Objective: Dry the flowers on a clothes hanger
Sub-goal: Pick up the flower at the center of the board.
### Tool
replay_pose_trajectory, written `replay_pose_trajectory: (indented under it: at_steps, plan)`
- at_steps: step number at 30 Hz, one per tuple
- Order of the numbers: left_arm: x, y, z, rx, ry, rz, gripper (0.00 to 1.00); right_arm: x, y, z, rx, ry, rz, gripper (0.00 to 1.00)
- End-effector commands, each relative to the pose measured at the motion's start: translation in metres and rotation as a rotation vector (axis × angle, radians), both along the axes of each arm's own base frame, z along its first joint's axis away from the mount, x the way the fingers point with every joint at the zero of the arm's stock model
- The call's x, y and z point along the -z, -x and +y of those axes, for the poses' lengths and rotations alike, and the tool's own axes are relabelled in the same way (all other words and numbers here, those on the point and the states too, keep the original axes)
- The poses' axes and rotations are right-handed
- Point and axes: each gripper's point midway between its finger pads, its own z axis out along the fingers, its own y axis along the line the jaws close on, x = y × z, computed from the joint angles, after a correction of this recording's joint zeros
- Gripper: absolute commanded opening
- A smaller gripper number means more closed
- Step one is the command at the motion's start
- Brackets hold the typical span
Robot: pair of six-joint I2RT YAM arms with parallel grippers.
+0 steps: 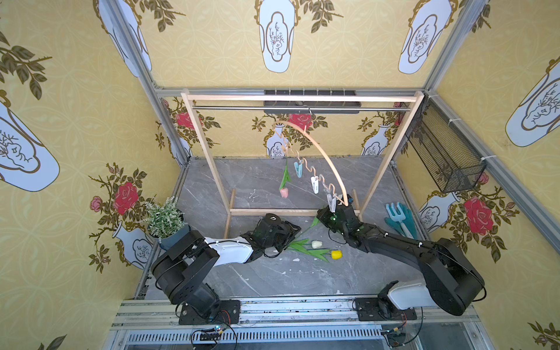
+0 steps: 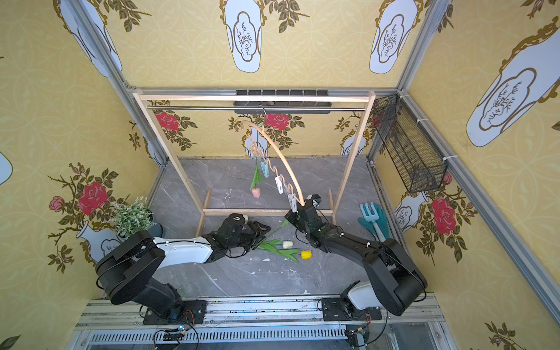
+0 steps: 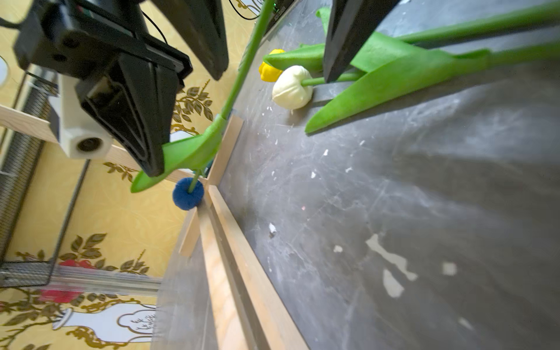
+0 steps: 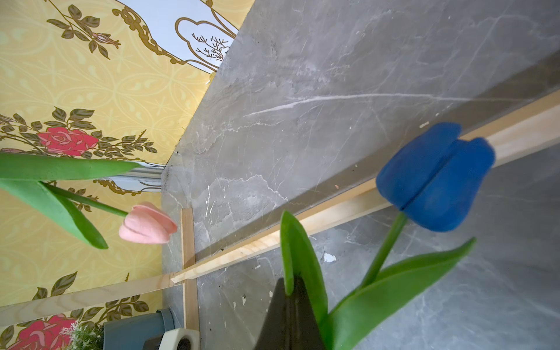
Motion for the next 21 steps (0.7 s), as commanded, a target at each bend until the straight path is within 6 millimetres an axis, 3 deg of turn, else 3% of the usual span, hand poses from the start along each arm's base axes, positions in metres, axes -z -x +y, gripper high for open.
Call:
replay_pose_trajectory:
  at_steps: [1,6,13,15,19,21]
  plan:
    - [-0.043,-0.002,-0.023,0.077,0.2,-0.124,0.52,-0.013,-0.003,0.007,-0.014,-0.06,-0.042,0.0]
    - [-0.043,0.007,-0.037,0.171,0.259,-0.119,0.45,-0.016,0.0,0.008,-0.023,-0.082,-0.052,0.0]
    - [-0.043,0.012,-0.034,0.191,0.294,-0.135,0.32,-0.016,0.006,0.003,-0.018,-0.085,-0.05,0.0]
    - [-0.042,0.012,-0.032,0.198,0.291,-0.133,0.24,-0.016,0.008,-0.001,-0.013,-0.076,-0.052,0.0]
    - [-0.03,0.016,-0.029,0.229,0.252,-0.106,0.15,-0.021,0.009,-0.004,-0.022,-0.062,-0.068,0.0]
    - [-0.021,0.02,-0.027,0.245,0.222,-0.084,0.13,-0.027,0.011,-0.001,-0.051,-0.043,-0.087,0.1]
